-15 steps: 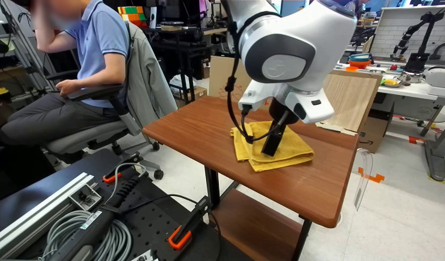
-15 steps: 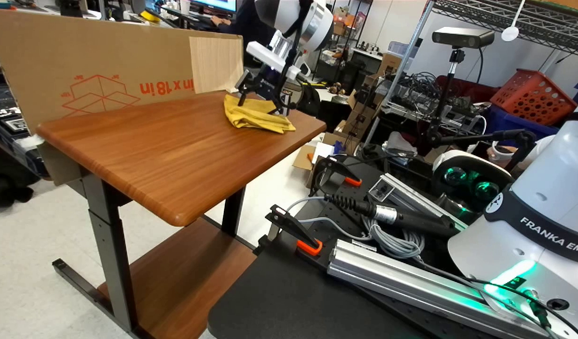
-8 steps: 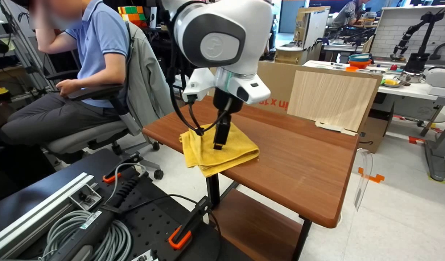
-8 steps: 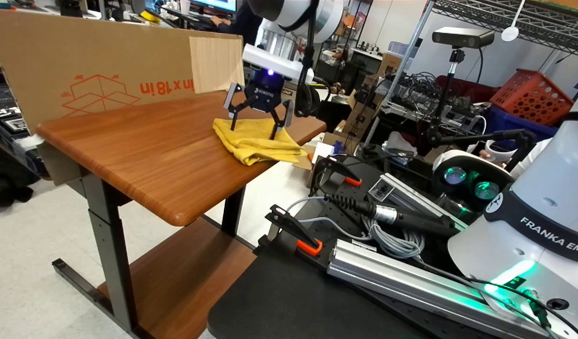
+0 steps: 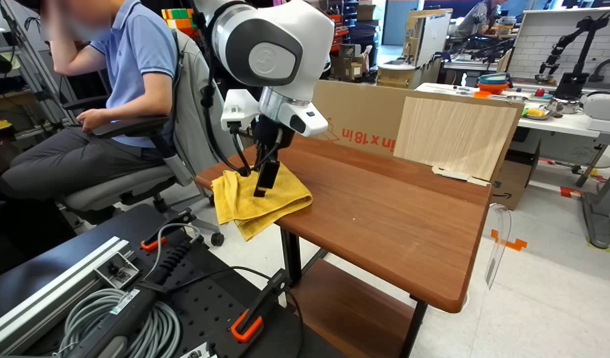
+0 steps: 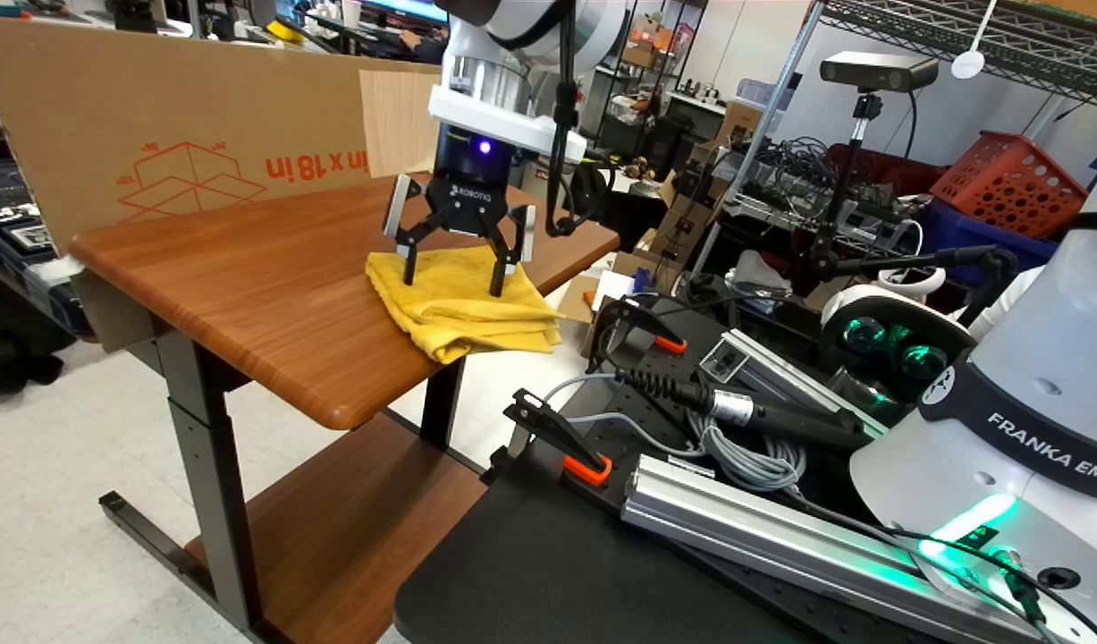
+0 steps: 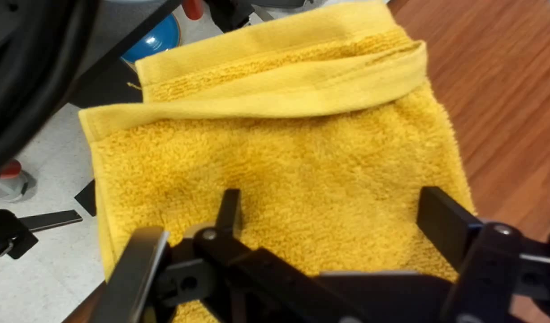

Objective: Slide the yellow towel across the table.

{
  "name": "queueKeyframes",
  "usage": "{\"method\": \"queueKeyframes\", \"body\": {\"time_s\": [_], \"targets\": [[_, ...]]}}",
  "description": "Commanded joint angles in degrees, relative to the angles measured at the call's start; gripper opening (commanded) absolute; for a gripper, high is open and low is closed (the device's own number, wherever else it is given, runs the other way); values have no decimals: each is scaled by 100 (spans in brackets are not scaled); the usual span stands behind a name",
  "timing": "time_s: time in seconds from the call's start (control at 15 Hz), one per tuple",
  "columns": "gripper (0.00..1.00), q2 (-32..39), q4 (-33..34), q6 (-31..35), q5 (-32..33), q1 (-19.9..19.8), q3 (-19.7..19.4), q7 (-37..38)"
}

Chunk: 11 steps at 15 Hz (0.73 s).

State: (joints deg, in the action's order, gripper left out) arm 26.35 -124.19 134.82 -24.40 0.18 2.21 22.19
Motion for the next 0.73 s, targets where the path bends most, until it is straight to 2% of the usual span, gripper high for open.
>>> {"method": "queueKeyframes", "body": {"time_s": [0.0, 0.2, 0.47, 0.53, 0.67], "targets": [[100, -43, 242, -129, -142, -81, -6, -195], [100, -273, 279, 5, -278, -175, -12, -329], [100, -983, 91, -266, -698, -480, 42, -843], [100, -457, 343, -62, -420, -243, -66, -506], [100, -736, 283, -146, -568, -341, -78, -682]]}}
